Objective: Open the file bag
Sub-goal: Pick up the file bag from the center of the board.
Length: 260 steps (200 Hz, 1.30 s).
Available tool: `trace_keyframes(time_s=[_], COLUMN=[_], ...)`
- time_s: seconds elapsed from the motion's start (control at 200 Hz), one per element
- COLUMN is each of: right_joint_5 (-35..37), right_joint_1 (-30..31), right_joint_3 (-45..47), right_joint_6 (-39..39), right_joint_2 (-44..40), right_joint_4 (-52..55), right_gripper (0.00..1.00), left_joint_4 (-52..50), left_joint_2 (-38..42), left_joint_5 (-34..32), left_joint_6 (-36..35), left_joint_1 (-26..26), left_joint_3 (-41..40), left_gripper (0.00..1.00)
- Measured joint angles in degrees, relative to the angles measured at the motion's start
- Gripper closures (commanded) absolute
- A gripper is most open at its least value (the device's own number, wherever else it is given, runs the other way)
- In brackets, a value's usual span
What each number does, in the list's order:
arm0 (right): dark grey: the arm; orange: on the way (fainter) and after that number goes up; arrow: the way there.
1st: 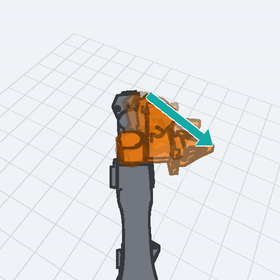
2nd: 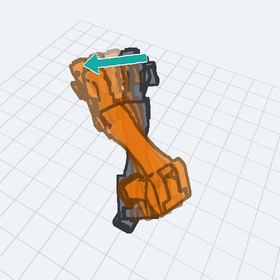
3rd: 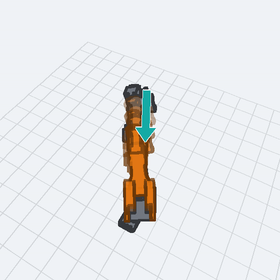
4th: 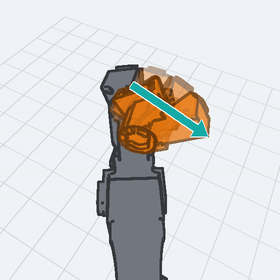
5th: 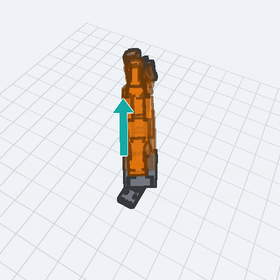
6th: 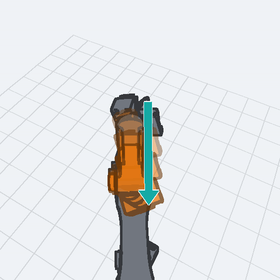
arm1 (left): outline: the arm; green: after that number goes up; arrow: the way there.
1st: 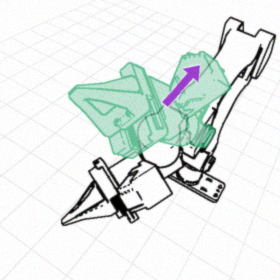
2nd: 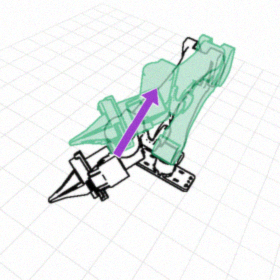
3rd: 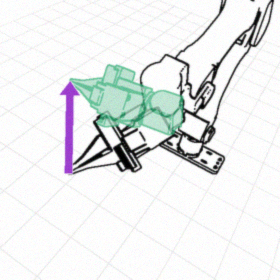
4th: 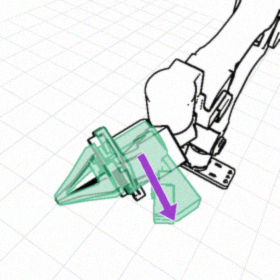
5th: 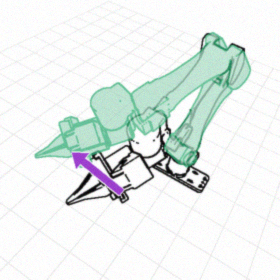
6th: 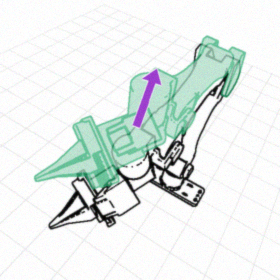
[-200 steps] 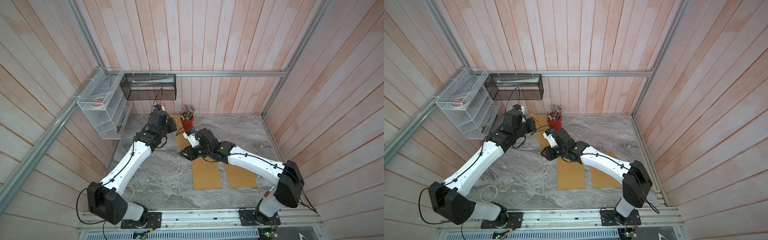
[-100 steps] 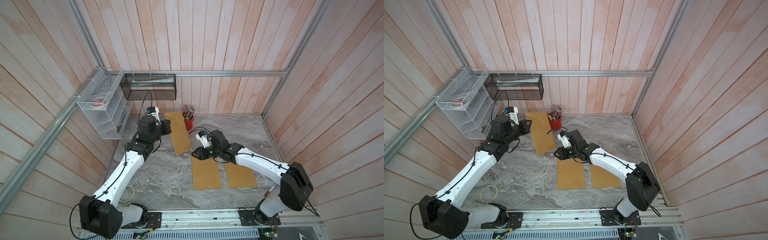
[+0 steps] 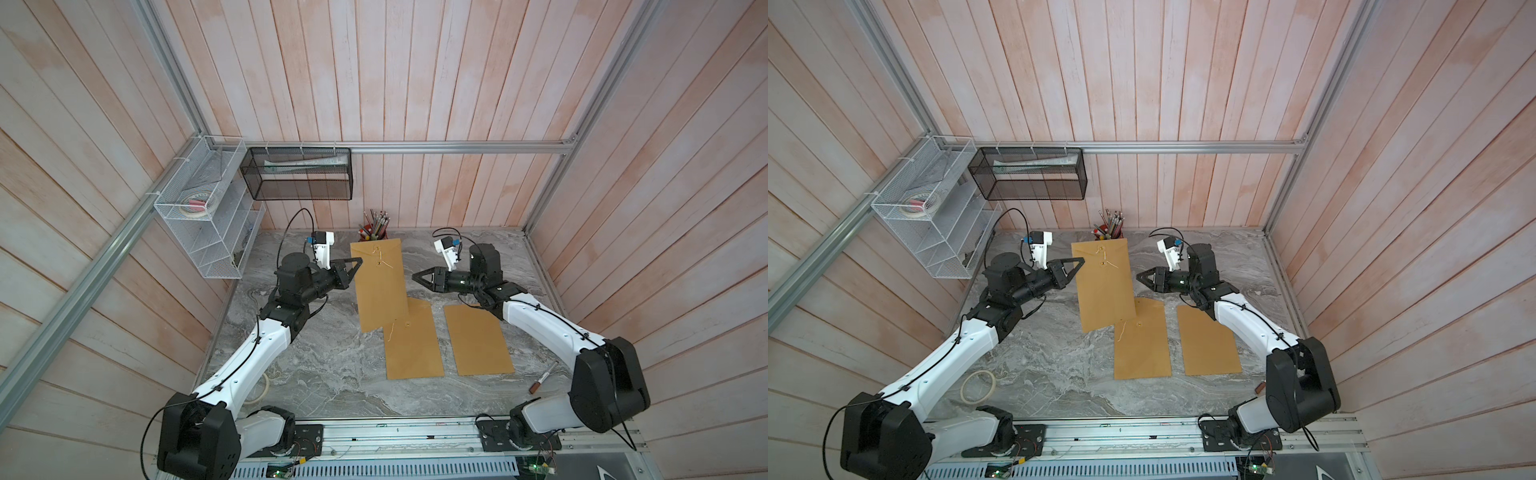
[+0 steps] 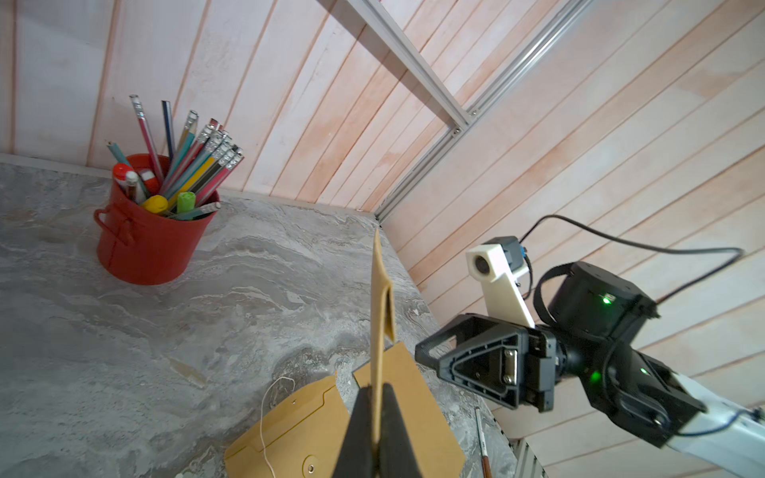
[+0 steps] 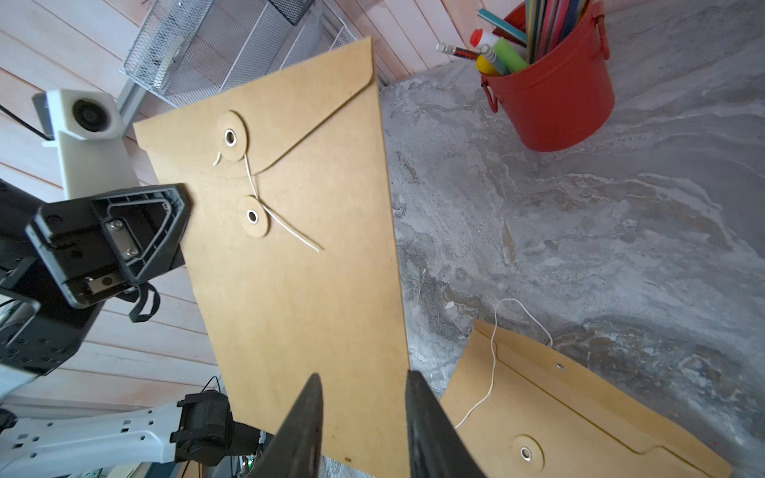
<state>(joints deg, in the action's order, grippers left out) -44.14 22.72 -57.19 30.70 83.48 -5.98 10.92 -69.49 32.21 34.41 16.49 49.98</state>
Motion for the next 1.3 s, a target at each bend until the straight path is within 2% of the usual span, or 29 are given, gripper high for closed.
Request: trace_keyframes(time_s=[0.17,0.4,0.91,1.3], right_joint_5=[-4.35,-7.89,-10.51,-10.51], right_joint_1=[-1.20,-2.49,-2.75,-2.78], right_joint_3=[-1.18,-2.91,-4.24,-4.90], right_joint_6=[0.39,1.86,4.04,3.37], right_joint_2=[1.29,1.70,4.33,4.66], right_joint_4=[-2.25,-5.97,-9.46,-8.92], right_gripper=[0.65,0.65,0.65,0.62], left_joint_4=[5.68,10.80,17.79,19.10], left_joint_2=[0.46,0.50,0.20,0.20], left_joint_5=[4.81,8.02,9.79,9.79], left_joint_6=[2.34,5.20,9.20,10.03], left_joint_1=[0.00,0.02,0.79,0.83], left_joint_3=[-2.29,-4.87,-6.99,-7.45], left_gripper=[1.00,1.00,1.00,1.00])
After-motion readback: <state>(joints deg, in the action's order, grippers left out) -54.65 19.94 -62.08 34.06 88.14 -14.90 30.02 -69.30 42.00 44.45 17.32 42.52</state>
